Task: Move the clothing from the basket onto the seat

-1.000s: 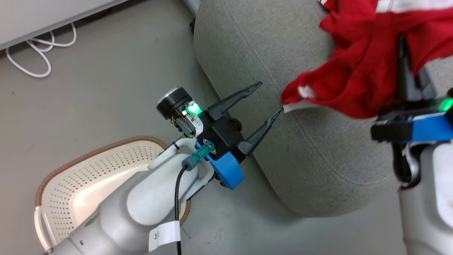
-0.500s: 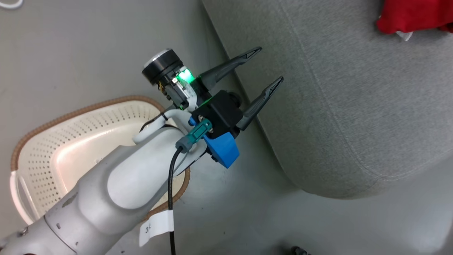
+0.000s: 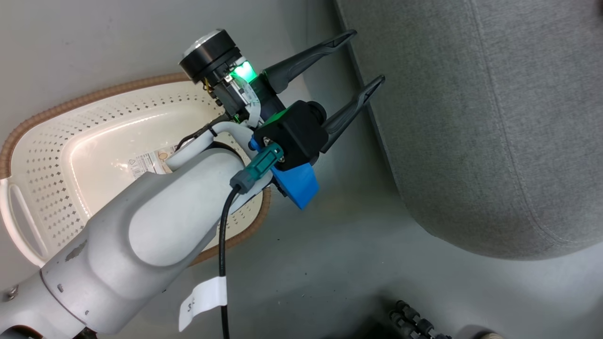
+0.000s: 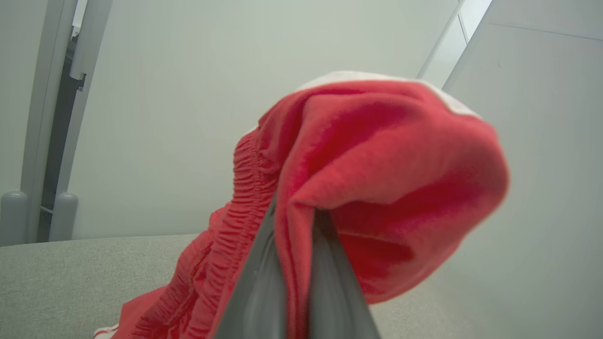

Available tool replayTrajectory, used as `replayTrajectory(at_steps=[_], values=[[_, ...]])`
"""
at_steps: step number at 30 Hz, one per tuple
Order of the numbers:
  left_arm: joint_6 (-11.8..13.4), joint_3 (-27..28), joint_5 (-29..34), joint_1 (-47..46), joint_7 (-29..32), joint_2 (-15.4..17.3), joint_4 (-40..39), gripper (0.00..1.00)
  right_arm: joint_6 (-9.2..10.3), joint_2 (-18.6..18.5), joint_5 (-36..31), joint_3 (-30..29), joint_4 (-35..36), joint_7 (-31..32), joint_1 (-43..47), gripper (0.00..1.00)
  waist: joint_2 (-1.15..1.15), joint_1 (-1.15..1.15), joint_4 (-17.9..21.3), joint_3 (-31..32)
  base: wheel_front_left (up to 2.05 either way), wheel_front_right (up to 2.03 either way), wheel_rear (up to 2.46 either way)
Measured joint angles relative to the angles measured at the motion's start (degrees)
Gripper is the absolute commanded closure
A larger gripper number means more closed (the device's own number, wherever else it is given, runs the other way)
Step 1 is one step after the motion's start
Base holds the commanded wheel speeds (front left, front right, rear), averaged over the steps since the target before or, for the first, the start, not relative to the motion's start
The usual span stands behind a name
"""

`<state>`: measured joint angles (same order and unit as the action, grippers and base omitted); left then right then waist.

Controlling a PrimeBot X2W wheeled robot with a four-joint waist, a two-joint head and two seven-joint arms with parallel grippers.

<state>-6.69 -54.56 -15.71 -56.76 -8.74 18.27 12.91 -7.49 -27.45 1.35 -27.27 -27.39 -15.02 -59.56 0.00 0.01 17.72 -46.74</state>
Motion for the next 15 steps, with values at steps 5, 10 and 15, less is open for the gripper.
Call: replayTrajectory(at_steps=[5, 10, 15], values=[[0.4, 0.1, 0.0, 0.0, -0.2, 0.7, -0.1, 0.0, -0.01, 2.8, -0.2, 0.1, -5.4, 0.0, 1.9, 1.0, 0.0, 0.0, -0.7, -1.0, 0.0, 0.0, 0.0], [0.8, 0.0, -0.3, 0.0, -0.2, 0.9, -0.4, 0.0, 0.0, 4.5, -0.5, -0.6, -8.7, 0.0, 2.9, 1.0, 0.0, 0.0, -1.0, -1.4, 0.0, 0.0, 0.0], [0.8, -0.1, -0.4, 0.0, -0.2, 1.2, -0.4, 0.0, 0.0, 5.2, 0.0, -0.7, -12.0, 0.0, 3.3, 0.72, 0.0, 0.0, -1.0, -1.4, 0.0, 0.0, 0.0]])
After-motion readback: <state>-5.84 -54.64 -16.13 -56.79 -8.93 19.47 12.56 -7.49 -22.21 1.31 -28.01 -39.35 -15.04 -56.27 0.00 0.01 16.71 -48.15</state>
